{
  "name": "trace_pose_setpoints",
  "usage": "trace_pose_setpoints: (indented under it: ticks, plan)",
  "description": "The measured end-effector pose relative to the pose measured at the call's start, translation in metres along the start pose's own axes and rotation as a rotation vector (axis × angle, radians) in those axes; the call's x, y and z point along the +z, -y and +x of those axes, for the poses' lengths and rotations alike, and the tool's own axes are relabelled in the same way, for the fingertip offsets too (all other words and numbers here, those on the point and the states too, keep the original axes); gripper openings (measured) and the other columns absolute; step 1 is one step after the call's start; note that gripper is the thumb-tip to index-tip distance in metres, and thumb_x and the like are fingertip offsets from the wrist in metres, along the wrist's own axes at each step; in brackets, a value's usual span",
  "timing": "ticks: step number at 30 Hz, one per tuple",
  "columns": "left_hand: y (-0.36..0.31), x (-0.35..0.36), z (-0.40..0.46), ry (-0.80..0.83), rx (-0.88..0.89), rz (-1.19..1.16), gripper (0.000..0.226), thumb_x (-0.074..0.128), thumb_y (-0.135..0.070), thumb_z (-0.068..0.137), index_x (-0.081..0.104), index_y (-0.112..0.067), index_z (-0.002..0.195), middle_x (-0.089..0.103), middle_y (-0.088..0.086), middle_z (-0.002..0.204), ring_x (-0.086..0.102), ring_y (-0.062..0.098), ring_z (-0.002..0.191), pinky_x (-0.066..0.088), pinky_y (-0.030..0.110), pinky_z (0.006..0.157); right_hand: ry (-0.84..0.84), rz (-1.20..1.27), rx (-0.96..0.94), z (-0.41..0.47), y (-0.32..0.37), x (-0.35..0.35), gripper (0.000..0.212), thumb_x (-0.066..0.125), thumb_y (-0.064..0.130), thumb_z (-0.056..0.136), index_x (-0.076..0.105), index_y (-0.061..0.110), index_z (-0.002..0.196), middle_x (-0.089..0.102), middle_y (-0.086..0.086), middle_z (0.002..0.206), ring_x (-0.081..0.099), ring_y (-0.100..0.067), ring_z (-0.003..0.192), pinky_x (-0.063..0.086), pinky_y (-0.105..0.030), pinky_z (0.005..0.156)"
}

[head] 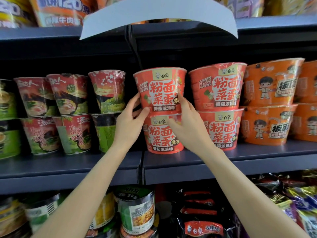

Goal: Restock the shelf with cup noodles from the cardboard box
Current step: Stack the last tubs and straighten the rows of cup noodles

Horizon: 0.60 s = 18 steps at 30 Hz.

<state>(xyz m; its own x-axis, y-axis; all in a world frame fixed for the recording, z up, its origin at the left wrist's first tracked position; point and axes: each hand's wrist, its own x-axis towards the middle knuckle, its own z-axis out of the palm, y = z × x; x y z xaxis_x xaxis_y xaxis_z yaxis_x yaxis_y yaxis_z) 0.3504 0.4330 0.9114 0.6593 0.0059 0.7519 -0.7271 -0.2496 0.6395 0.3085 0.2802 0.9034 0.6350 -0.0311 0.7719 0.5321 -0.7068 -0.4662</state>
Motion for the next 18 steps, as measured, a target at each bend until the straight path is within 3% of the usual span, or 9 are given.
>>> trace_pose_setpoints:
  ticks: [4,6,9,13,16,18]
  plan:
    - [0.001,-0.006,0.008,-0.021,-0.025,0.052,0.060,0.071,-0.035,0.080,0.046,-0.027,0.134,0.056,-0.012,0.124,0.056,-0.010,0.088,0.044,0.011,0.073,-0.010,0.026,0.002,-0.001,-0.004,-0.003,0.068,0.051,0.023,0.095,0.015,0.015,0.151,0.027,-0.003,0.154,0.047,-0.014,0.123,0.041,-0.022,0.092]
    - [0.003,-0.011,0.014,-0.022,-0.081,0.041,0.064,0.077,-0.037,0.073,0.051,-0.023,0.129,0.061,-0.006,0.122,0.059,-0.007,0.088,0.048,0.018,0.076,0.001,0.035,0.016,-0.001,-0.005,-0.004,0.066,0.050,0.021,0.095,0.015,0.016,0.151,0.027,-0.002,0.153,0.045,-0.015,0.125,0.040,-0.022,0.091]
    - [0.003,-0.014,0.018,0.004,-0.108,0.066,0.065,0.079,-0.039,0.069,0.055,-0.021,0.126,0.066,-0.004,0.115,0.062,-0.002,0.088,0.051,0.027,0.082,0.009,0.021,0.010,-0.001,-0.003,-0.005,0.067,0.049,0.022,0.095,0.015,0.015,0.151,0.027,-0.003,0.153,0.050,-0.012,0.112,0.044,-0.024,0.088]
    - [0.001,-0.014,0.022,0.017,-0.118,0.087,0.064,0.080,-0.037,0.069,0.056,-0.021,0.126,0.066,-0.005,0.111,0.062,-0.002,0.085,0.051,0.026,0.082,0.011,-0.016,-0.004,-0.002,-0.002,-0.003,0.068,0.051,0.023,0.094,0.014,0.015,0.151,0.026,-0.005,0.154,0.049,-0.006,0.097,0.044,-0.024,0.084]
    - [0.004,-0.012,0.019,0.019,-0.103,0.047,0.060,0.077,-0.034,0.074,0.054,-0.020,0.128,0.064,-0.005,0.113,0.060,-0.002,0.089,0.047,0.017,0.077,-0.005,0.023,0.002,-0.005,-0.003,-0.003,0.065,0.051,0.021,0.095,0.017,0.015,0.150,0.026,-0.003,0.153,0.049,-0.008,0.110,0.042,-0.021,0.087]
    - [0.011,-0.009,0.016,0.013,-0.111,0.012,0.061,0.073,-0.035,0.078,0.050,-0.023,0.132,0.058,-0.005,0.125,0.057,0.005,0.106,0.044,0.020,0.086,-0.038,0.010,0.013,-0.012,-0.008,-0.001,0.064,0.051,0.018,0.094,0.018,0.014,0.150,0.025,-0.003,0.153,0.041,-0.013,0.127,0.035,-0.019,0.095]
